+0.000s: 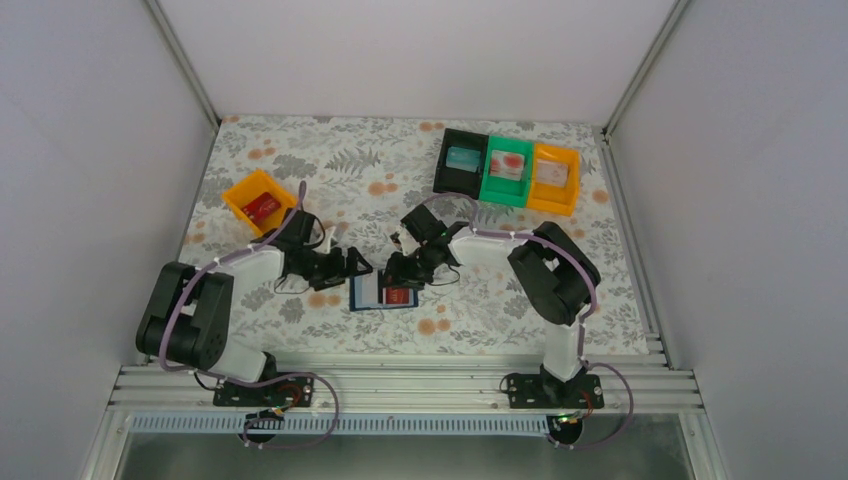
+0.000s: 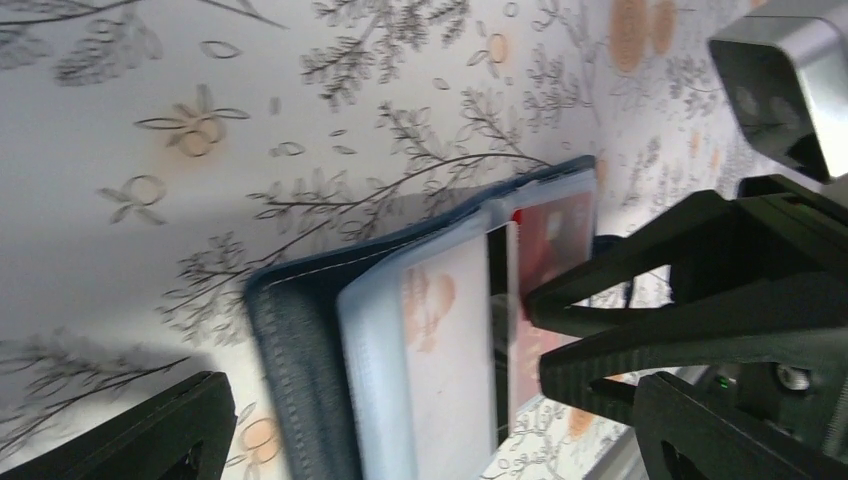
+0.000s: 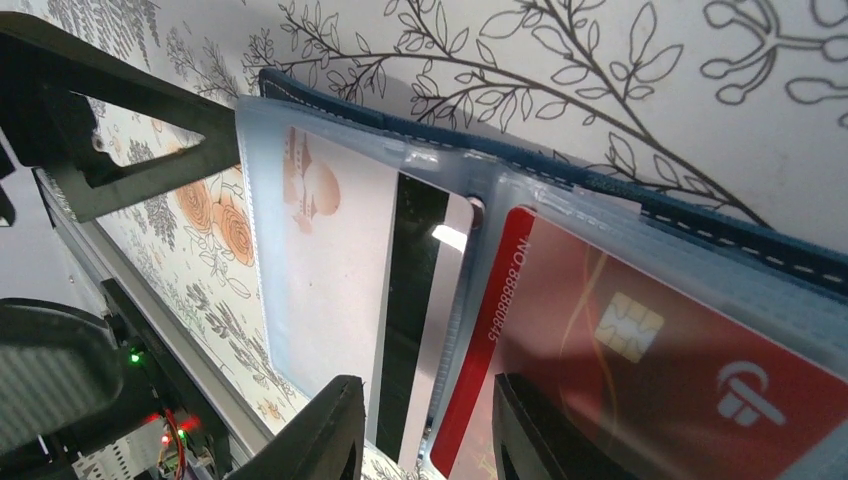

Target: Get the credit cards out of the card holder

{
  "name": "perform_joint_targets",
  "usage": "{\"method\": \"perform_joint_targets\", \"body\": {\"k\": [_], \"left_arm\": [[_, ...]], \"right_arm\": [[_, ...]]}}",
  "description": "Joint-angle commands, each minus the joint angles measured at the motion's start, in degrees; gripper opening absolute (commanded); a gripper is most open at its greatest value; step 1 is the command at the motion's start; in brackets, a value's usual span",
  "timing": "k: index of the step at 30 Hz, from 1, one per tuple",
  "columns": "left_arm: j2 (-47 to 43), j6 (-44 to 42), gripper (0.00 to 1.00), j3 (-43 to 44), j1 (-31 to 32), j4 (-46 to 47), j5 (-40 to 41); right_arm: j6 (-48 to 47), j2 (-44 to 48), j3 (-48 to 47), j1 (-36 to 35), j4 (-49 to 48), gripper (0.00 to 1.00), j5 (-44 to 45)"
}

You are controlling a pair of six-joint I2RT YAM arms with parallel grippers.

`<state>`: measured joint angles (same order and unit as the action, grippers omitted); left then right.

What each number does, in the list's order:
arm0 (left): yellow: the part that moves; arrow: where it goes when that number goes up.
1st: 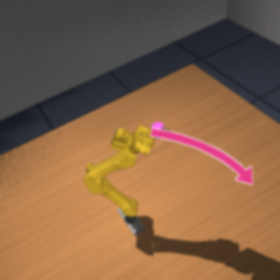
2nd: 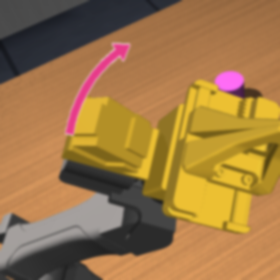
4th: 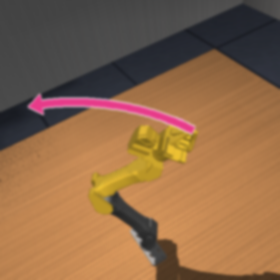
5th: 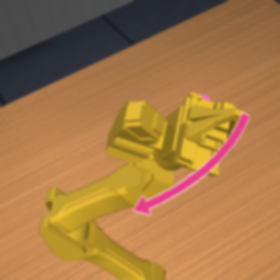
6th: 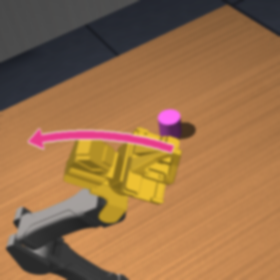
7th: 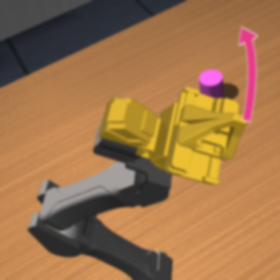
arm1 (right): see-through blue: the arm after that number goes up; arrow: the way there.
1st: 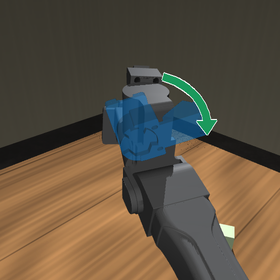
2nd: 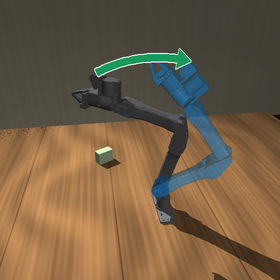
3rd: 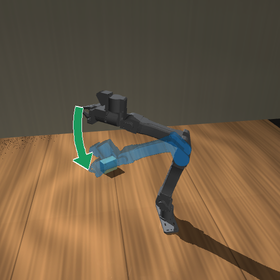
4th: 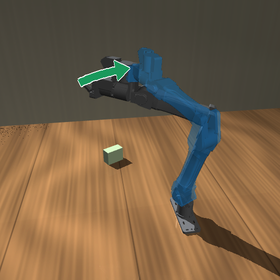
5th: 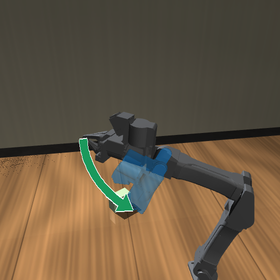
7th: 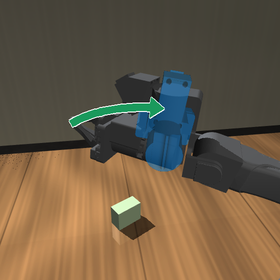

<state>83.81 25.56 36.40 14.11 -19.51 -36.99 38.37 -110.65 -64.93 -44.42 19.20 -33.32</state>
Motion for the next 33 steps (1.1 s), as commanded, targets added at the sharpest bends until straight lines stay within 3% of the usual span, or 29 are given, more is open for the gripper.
{"method": "perform_joint_targets", "body": {"k": [1, 5, 11, 24, 33], "left_arm": [[4.51, 2.34, 1.00, -3.48, 0.14, 4.28, -4.61], [7.56, 3.50, 0.91, -3.85, 0.79, 8.19, -8.25], [7.71, 4.50, 0.53, -3.74, 1.42, 11.59, -10.14], [7.74, 4.50, 0.06, -3.37, 1.44, 13.07, -10.67], [8.91, 3.39, 0.02, -2.22, 1.38, 10.90, -6.16]], "right_arm": [[0.43, -2.02, 2.46, 0.49, 0.57, 0.35, 4.21], [0.87, -1.78, 3.40, 0.57, -1.32, 0.34, 2.90], [1.58, -0.66, 5.31, 1.36, -7.31, 0.32, -2.77], [1.16, 3.61, 5.32, 3.33, -5.94, 0.33, -3.86], [-0.09, 10.14, 7.42, 5.19, 1.29, 0.36, -0.35]]}}
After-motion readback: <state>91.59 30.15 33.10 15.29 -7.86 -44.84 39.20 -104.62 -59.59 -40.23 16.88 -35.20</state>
